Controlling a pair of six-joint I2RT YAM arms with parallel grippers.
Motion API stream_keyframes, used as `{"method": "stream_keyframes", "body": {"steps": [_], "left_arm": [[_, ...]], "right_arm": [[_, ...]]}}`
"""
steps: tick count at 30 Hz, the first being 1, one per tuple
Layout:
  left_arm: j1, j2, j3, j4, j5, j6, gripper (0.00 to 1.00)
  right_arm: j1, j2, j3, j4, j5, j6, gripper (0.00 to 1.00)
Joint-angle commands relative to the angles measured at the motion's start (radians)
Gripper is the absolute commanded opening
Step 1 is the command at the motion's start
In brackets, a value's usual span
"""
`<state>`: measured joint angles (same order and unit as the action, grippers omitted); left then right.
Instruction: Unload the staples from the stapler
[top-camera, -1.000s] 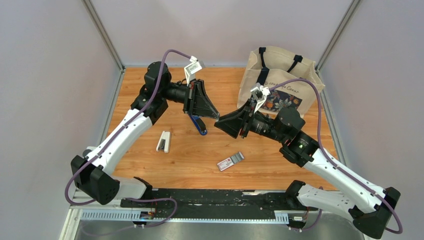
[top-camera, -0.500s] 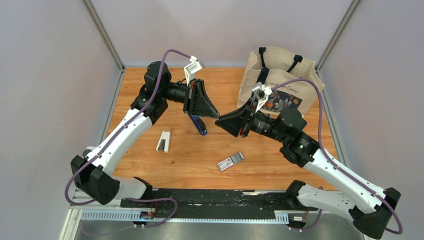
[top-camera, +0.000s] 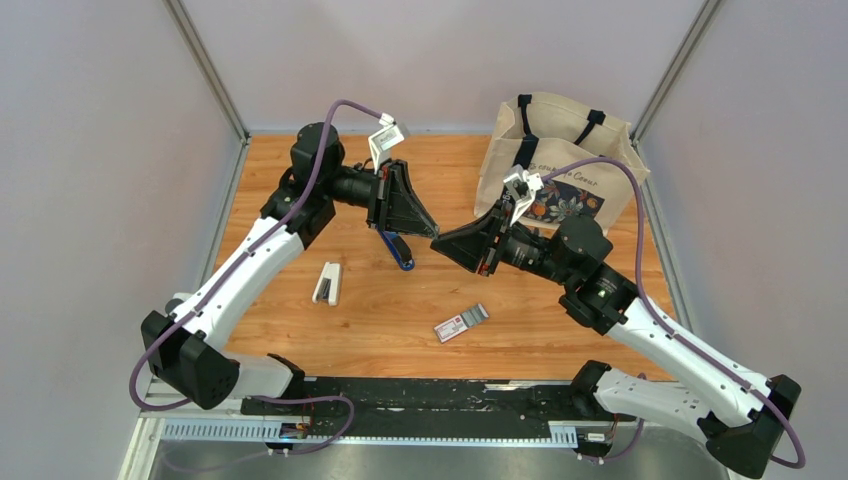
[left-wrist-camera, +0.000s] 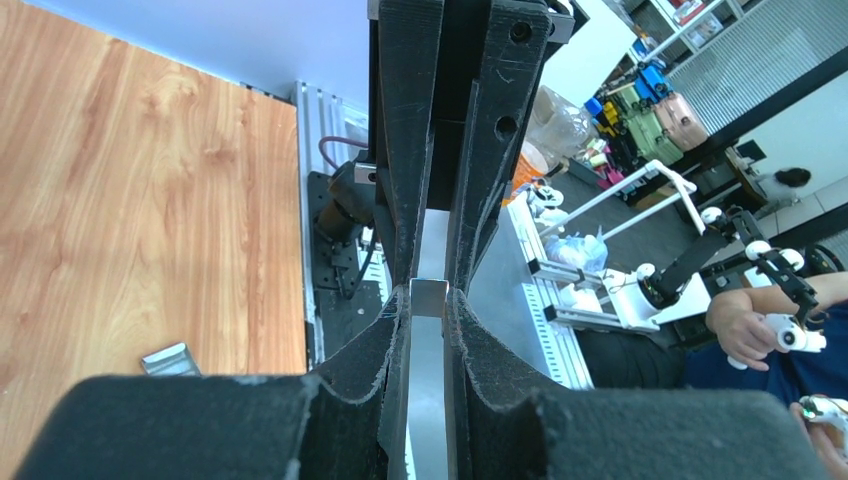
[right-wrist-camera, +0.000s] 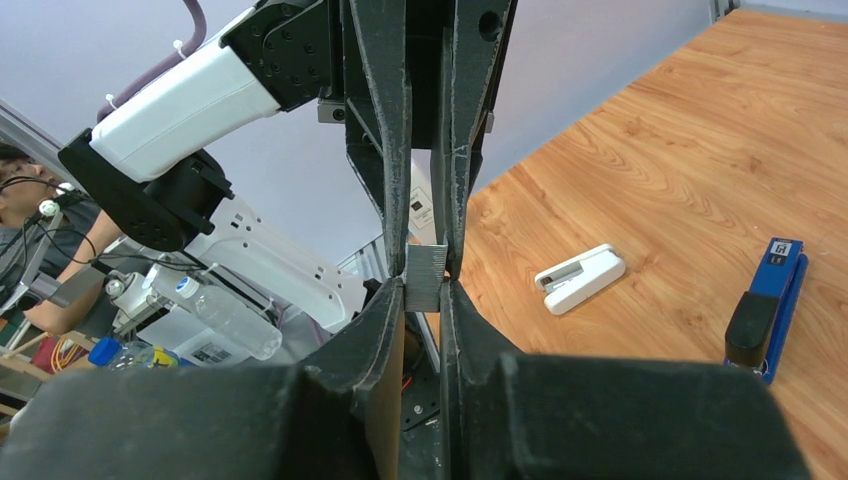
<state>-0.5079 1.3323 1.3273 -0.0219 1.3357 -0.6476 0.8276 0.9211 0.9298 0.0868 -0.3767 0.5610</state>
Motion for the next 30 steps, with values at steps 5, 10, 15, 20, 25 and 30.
{"method": "stream_keyframes", "body": {"steps": [5, 10, 15, 20, 25, 30], "left_arm": [[0.003, -0.027, 0.065, -0.177, -0.004, 0.15, 0.31], [0.003, -0.031, 0.078, -0.254, -0.024, 0.215, 0.79], [0.006, -0.022, 0.188, -0.444, -0.101, 0.371, 0.8], [0.008, 0.004, 0.323, -0.818, -0.292, 0.647, 0.8], [0.008, -0.022, 0.285, -0.957, -0.457, 0.818, 0.81], [0.008, -0.062, 0.211, -0.983, -0.512, 0.884, 0.82]], "right_arm": [[-0.016, -0.039, -0.016, 0.016, 0.032, -0.009, 0.02], [-0.019, -0.056, -0.02, -0.064, 0.059, -0.026, 0.0], [-0.019, -0.057, -0.028, -0.218, 0.104, -0.053, 0.0], [-0.018, 0.005, -0.057, -0.433, 0.226, -0.136, 0.01], [-0.01, 0.131, -0.12, -0.588, 0.318, -0.145, 0.0], [0.016, 0.194, -0.158, -0.619, 0.375, -0.142, 0.0]]}}
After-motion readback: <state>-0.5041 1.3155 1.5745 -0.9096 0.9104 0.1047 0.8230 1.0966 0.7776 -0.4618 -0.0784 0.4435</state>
